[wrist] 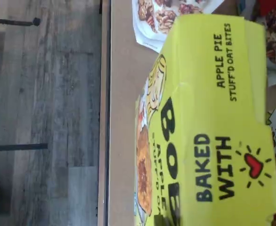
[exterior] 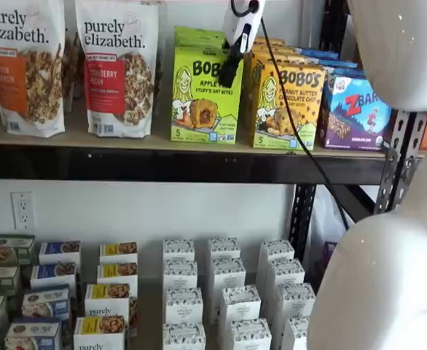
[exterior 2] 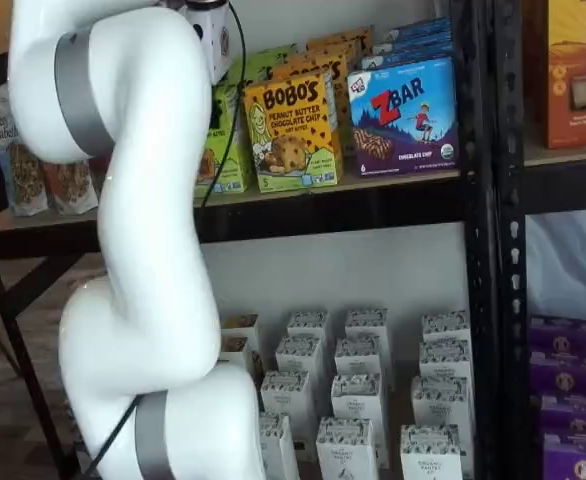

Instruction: Pick the green box on the top shelf, the fourth from the left

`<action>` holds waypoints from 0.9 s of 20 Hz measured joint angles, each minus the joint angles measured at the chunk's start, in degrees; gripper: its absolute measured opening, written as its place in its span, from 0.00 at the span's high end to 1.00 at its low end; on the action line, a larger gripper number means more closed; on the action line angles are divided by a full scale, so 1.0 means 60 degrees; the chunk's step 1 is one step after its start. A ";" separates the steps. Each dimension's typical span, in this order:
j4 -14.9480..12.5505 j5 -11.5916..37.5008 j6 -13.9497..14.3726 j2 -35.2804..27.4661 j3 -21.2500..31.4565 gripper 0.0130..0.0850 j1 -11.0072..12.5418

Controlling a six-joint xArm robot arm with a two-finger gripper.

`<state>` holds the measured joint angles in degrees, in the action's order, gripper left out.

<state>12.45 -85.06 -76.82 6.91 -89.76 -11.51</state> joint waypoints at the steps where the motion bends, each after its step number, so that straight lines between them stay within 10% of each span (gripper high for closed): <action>1: 0.0001 0.0004 0.0000 0.0004 0.0002 0.78 0.0000; 18: 0.0093 -0.0234 0.0006 -0.0030 -0.0109 0.94 0.0016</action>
<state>13.01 -86.46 -76.78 6.73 -90.42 -11.42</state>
